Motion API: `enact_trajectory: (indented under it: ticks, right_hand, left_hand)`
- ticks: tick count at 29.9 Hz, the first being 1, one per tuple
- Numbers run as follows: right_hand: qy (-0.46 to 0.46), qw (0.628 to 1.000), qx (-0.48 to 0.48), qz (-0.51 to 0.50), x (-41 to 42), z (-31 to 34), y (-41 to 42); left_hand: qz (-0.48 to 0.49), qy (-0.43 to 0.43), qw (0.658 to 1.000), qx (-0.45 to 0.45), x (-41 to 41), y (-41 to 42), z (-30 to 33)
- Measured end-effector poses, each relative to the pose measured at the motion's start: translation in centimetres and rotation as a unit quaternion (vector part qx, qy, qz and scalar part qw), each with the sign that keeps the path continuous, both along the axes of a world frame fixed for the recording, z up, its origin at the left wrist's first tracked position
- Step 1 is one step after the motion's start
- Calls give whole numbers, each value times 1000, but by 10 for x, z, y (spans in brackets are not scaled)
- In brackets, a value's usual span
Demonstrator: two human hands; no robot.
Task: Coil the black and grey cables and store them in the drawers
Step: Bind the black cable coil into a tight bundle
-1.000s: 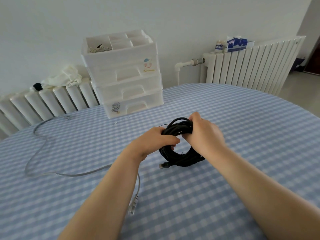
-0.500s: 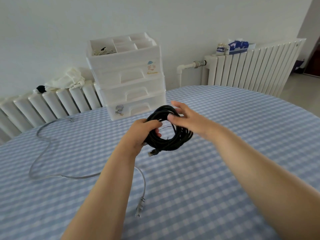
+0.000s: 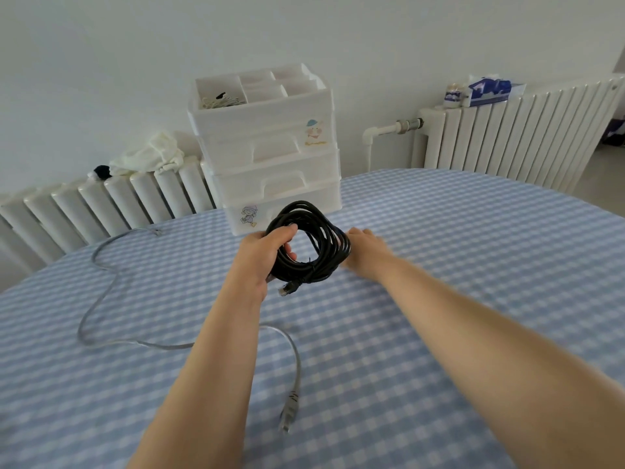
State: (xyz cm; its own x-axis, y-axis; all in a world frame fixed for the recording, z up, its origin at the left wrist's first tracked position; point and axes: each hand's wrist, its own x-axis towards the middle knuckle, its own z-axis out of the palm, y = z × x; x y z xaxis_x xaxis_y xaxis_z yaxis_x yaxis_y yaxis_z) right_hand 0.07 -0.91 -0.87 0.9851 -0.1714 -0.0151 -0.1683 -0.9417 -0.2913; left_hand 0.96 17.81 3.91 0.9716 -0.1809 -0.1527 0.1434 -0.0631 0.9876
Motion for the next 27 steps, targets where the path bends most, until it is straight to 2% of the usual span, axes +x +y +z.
enact_trajectory:
  ticks: [4, 6, 7, 9, 10, 12, 15, 20, 25, 27]
  right_hand:
    - [-31, 998, -10, -56, -11, -4, 9]
    - [-53, 991, 35, -118, -16, -7, 3]
    - [-83, 979, 95, -159, -19, -7, -3]
    - [-201, 922, 240, -226, -28, 2, -15]
    - [-268, 896, 277, -222, -34, 9, -17]
    - [-324, 889, 288, -146, -45, 26, -10]
    - [-238, 923, 300, -43, -56, 34, 17]
    - [-195, 898, 393, -32, -65, 28, 16]
    - [-165, 942, 290, -31, -72, 27, 22]
    - [-160, 943, 289, -35, -73, 28, 23]
  left_hand:
    - [-5, 9, 1000, -10, -2, -6, -2]
    - [-8, -4, 1000, 4, -3, -9, -5]
    - [-9, -16, 1000, 18, -4, -11, -6]
    - [-9, -38, 998, 46, -6, -15, -8]
    - [-13, -44, 998, 52, -7, -18, -9]
    - [-31, -41, 997, 55, -12, -24, -10]
    - [-67, -36, 995, 65, -20, -34, -14]
    - [-108, -32, 990, 81, -23, -33, -17]
    - [-112, -65, 988, 81, -29, -37, -14]
    - [-105, -71, 988, 86, -30, -39, -14]
